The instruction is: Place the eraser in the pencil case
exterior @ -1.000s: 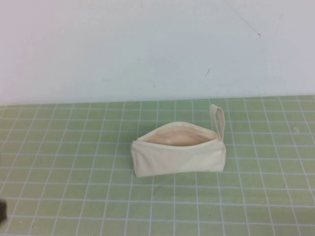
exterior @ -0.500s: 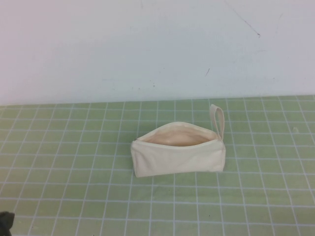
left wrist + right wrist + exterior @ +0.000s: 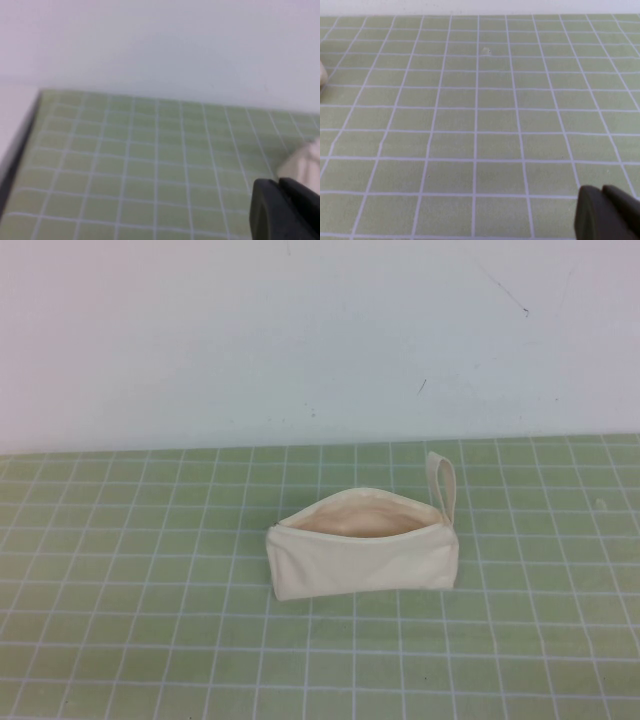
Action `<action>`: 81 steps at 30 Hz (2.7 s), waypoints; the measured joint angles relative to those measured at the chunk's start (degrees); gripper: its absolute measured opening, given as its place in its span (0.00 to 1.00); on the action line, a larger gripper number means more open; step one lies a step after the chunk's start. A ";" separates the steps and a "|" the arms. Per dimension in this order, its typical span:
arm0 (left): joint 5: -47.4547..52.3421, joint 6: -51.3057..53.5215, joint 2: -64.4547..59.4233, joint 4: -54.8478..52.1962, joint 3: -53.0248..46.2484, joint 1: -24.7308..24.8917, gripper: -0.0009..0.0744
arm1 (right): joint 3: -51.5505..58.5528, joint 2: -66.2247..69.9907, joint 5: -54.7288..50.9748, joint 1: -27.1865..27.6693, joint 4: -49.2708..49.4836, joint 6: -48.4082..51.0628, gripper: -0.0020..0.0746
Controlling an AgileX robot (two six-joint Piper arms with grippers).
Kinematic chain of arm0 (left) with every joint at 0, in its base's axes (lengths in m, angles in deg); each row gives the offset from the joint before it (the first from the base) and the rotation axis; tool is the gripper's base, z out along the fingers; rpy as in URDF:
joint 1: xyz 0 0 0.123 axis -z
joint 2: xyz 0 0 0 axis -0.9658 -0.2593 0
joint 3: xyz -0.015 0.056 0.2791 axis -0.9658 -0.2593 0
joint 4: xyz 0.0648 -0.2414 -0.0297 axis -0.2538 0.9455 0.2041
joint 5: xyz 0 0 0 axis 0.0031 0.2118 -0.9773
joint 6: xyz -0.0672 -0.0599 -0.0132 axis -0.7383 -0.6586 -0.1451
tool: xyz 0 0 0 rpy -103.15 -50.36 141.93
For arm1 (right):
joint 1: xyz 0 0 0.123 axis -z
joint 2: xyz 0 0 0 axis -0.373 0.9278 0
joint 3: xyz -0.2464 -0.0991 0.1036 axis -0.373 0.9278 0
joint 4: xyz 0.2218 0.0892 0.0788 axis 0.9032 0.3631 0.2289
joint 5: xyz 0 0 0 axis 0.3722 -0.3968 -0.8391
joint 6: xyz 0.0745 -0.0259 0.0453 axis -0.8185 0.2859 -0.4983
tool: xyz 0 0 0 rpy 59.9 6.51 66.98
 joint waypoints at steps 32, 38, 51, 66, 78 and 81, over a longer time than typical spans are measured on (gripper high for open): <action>-9.64 21.61 7.95 21.20 -21.39 -7.72 0.01 | 0.00 0.00 0.00 0.00 0.00 0.00 0.02; -9.53 22.99 7.95 21.30 -21.39 -7.37 0.01 | 0.00 0.00 0.00 0.00 0.00 0.00 0.02; -9.53 23.09 7.95 21.30 -21.39 -7.37 0.01 | 0.00 0.00 0.00 0.00 0.00 0.00 0.02; -9.53 23.09 7.95 21.30 -21.37 -7.37 0.01 | 0.00 0.00 0.00 0.00 0.00 0.00 0.02; -9.44 23.09 7.95 21.30 -21.37 -7.37 0.01 | 0.00 0.00 0.00 0.00 0.00 0.00 0.02; -9.44 23.09 7.95 21.30 -21.37 -7.37 0.01 | 0.00 0.00 0.00 0.00 0.00 0.00 0.02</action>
